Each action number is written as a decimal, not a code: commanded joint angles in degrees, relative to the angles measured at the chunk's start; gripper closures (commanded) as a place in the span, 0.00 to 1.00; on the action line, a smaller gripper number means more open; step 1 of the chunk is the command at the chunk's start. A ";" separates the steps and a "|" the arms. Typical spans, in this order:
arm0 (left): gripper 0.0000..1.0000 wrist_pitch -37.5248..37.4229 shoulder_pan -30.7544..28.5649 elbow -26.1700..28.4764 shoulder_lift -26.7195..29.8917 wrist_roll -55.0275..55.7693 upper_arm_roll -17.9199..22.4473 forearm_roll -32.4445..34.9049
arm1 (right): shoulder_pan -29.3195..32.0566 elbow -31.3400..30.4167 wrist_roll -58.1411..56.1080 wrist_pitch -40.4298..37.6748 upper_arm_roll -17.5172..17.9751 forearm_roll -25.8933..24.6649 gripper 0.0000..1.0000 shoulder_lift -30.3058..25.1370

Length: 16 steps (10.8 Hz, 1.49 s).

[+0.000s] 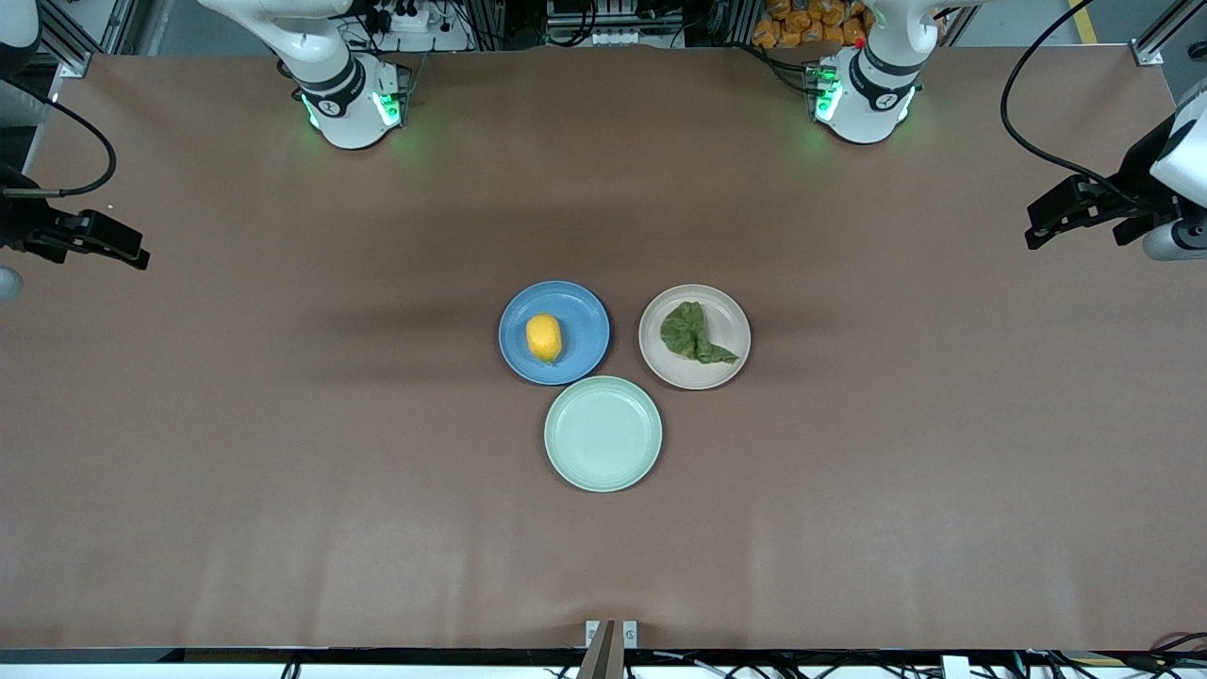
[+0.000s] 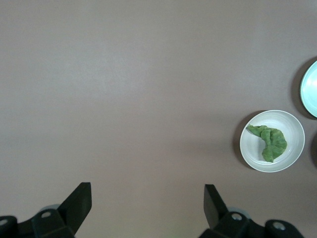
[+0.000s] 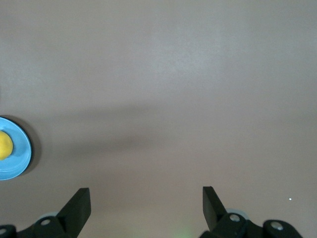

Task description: Pick lemon and lettuce from blue and beige plates

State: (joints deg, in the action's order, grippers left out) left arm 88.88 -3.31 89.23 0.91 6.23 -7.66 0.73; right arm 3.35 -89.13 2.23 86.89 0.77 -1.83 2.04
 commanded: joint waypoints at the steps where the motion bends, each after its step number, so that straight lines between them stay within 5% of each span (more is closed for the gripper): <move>1: 0.00 -0.99 -0.30 -0.73 -0.21 -0.08 -0.25 0.68 | 0.96 0.89 -0.12 -0.58 0.55 1.04 0.00 0.42; 6: 0.00 0.67 1.89 -0.47 -6.26 1.50 -0.95 -0.64 | 0.87 0.71 -0.12 -0.67 0.55 1.04 0.00 0.51; 11: 0.00 4.54 8.74 1.11 -14.43 21.07 -2.71 -3.63 | -1.84 0.80 0.49 -0.58 0.90 4.10 0.00 4.27; 16: 0.00 18.40 17.80 7.96 -21.11 35.67 -2.71 -3.63 | -10.09 0.54 5.82 5.73 0.81 8.95 0.00 12.45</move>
State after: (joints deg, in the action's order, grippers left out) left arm 103.22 12.79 94.97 -18.77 39.08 -10.77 -1.84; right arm -3.92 -89.55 3.90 91.56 1.70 6.19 12.58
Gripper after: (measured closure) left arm 0.000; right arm 0.000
